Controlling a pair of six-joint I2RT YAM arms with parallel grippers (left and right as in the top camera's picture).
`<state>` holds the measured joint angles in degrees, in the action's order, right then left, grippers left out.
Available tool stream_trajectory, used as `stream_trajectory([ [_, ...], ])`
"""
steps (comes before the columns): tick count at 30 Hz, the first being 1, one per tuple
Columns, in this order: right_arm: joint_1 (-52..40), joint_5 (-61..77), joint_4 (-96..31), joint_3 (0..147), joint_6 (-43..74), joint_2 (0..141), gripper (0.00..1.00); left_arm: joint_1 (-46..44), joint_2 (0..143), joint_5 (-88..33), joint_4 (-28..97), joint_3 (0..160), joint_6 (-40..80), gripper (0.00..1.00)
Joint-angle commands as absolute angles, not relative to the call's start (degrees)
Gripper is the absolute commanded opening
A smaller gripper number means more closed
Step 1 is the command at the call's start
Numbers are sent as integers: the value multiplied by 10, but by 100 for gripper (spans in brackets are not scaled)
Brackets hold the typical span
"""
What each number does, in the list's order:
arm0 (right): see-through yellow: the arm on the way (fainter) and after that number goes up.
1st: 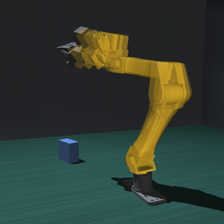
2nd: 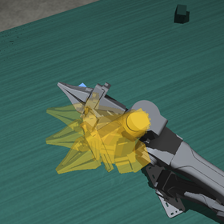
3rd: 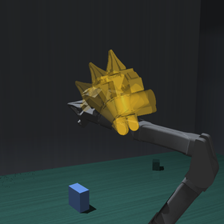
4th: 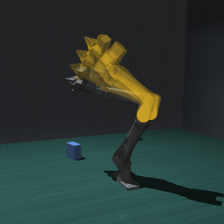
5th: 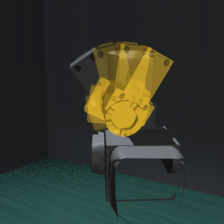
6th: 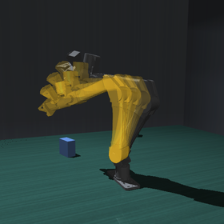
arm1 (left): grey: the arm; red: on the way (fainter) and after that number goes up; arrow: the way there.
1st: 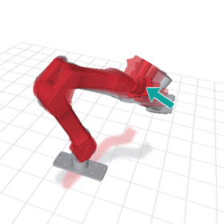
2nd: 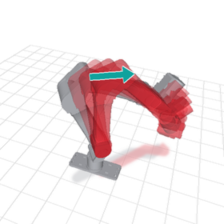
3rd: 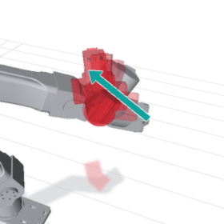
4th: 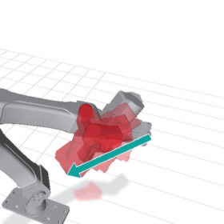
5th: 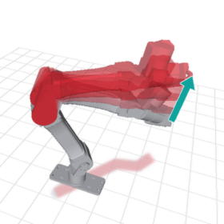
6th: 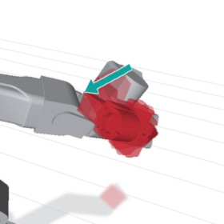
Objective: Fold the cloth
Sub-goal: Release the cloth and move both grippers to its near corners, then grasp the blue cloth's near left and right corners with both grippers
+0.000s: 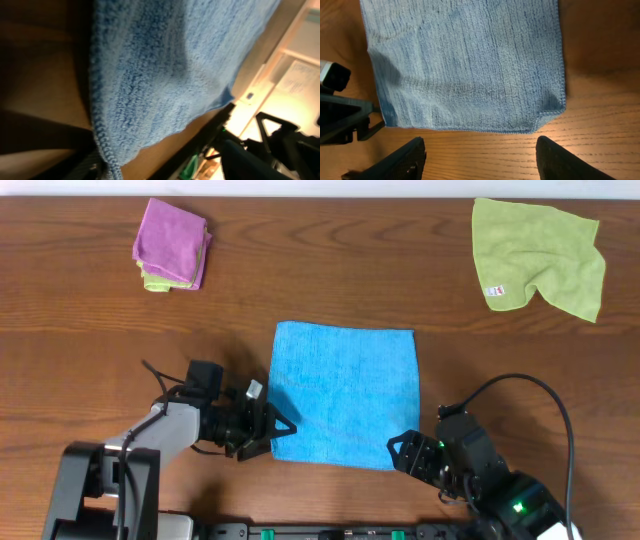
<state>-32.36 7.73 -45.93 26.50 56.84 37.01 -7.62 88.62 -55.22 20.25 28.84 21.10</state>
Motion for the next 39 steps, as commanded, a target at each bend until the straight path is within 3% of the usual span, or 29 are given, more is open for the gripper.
stream_trajectory([
  [1,-319,82,-458,263,572,368,72,-91,899,-453,200,270,208,69],
  [3,-319,86,-458,263,572,368,72,-100,899,-443,196,270,207,59],
  [6,-319,91,-459,263,572,368,72,-112,899,-433,194,270,206,31],
  [12,-319,90,-461,262,571,371,72,-121,899,-425,195,270,206,6],
  [25,-318,54,-406,204,566,483,70,-109,899,-435,271,301,154,6],
  [39,-318,61,-285,203,572,649,57,-109,899,-446,283,302,150,6],
])
